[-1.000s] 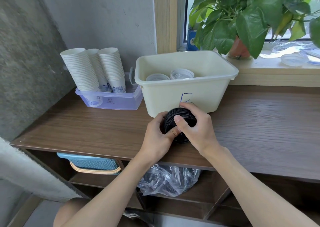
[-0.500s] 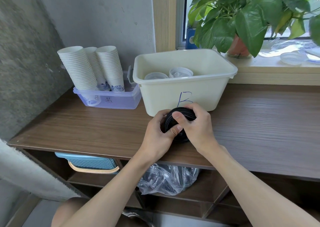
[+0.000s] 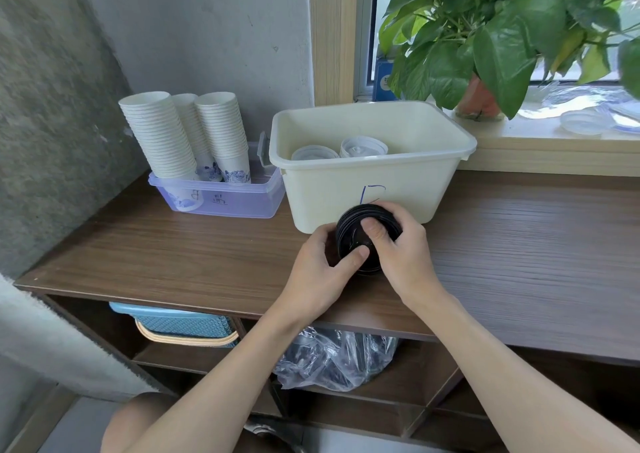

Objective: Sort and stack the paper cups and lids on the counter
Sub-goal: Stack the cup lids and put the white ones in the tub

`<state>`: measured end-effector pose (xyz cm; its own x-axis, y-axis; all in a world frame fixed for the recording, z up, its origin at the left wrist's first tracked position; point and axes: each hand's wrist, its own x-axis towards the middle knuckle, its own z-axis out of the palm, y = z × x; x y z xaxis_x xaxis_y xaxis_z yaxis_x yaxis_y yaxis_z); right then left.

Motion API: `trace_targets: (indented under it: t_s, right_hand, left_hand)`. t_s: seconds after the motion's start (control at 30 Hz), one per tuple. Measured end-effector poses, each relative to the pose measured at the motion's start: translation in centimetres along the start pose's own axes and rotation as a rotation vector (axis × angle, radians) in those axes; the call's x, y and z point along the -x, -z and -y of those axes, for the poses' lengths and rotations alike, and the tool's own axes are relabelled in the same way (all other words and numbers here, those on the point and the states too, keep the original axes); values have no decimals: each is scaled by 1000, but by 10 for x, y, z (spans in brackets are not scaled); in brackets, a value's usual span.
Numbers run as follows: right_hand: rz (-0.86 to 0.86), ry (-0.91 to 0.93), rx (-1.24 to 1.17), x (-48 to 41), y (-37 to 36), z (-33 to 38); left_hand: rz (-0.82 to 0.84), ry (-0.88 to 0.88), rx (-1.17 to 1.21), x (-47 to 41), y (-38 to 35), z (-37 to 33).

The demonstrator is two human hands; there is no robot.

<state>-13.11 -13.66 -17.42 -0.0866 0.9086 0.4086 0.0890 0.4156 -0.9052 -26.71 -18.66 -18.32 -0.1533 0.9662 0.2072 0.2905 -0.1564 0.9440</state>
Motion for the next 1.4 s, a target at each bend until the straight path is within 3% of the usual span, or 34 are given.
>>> trace_targets:
  t_s: [0.37,0.9,1.13,1.4]
  right_hand:
    - [135,-2,22,-1,-3,-2]
    - [87,-30,-27,6,-10,4]
    - [-33,-56,-147,4,-9,4]
    - [30,-37,-108,3,-8,3]
  left_hand:
    - [-134,-8,143,-2,-1,1]
    - [-161,-37,99,-5,-4,-2]
    - [-85,2,54,-4,-2,-1]
    - [-112,-21,91,-2,-1,-2]
